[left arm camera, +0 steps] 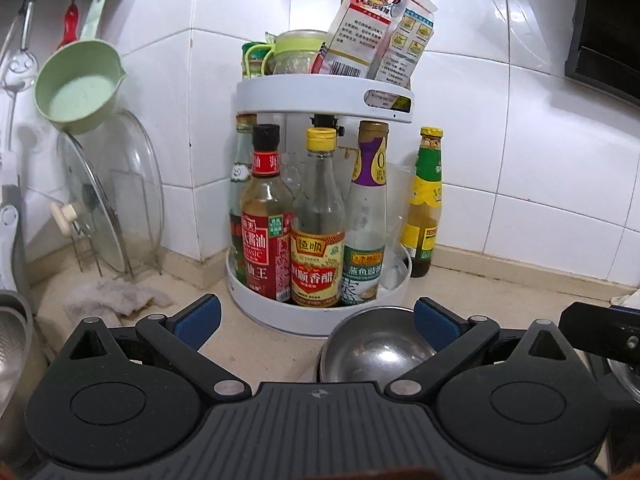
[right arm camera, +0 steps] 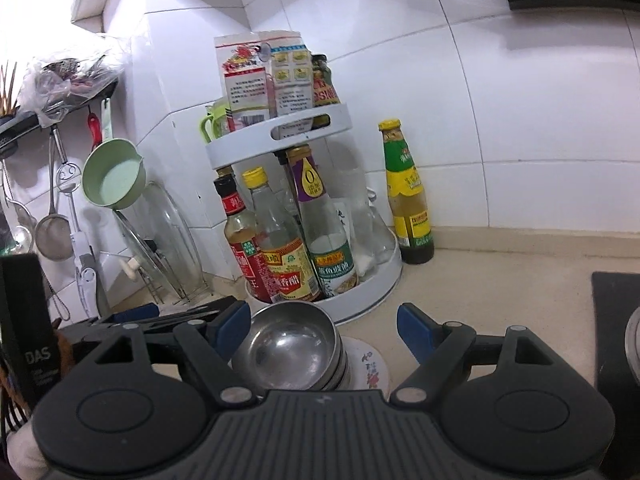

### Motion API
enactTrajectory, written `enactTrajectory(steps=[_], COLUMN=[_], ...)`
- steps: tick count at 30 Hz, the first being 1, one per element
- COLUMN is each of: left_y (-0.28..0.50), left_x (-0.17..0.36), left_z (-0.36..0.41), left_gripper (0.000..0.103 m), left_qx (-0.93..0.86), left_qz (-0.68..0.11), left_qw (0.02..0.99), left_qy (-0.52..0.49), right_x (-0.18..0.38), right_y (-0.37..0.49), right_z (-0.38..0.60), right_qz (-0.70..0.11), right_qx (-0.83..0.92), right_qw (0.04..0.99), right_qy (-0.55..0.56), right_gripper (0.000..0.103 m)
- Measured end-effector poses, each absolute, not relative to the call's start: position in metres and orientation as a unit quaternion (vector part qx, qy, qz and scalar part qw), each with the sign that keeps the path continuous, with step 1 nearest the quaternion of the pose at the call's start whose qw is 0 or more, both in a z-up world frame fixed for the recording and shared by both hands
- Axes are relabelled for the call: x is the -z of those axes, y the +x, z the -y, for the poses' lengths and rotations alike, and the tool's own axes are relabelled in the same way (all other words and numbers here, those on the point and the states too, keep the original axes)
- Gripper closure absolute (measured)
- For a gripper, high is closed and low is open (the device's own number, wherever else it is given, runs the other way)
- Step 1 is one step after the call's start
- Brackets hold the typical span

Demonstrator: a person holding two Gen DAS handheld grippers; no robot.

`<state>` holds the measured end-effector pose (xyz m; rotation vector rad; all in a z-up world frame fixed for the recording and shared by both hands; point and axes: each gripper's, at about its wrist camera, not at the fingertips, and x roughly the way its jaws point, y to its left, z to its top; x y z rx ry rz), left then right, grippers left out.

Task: Organize plates and bowls

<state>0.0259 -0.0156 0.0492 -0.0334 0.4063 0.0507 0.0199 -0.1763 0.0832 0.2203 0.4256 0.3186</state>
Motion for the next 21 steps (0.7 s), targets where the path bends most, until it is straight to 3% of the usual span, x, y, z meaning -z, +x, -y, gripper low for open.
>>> enactTrajectory(steps=[21], left_y=[0.007], left_x=[-0.061], left_z=[0.021], left_gripper=[0.0], left_qx=[-0.023], left_qz=[-0.158], left_qw=[0.987], left_qy=[-0.026], right_x=[-0.085], right_y=[0.036], right_z=[0.165], right_qz=[-0.171], right_qx=[-0.056], right_qw=[0.982], right_qy=[0.062], right_gripper=[0.024])
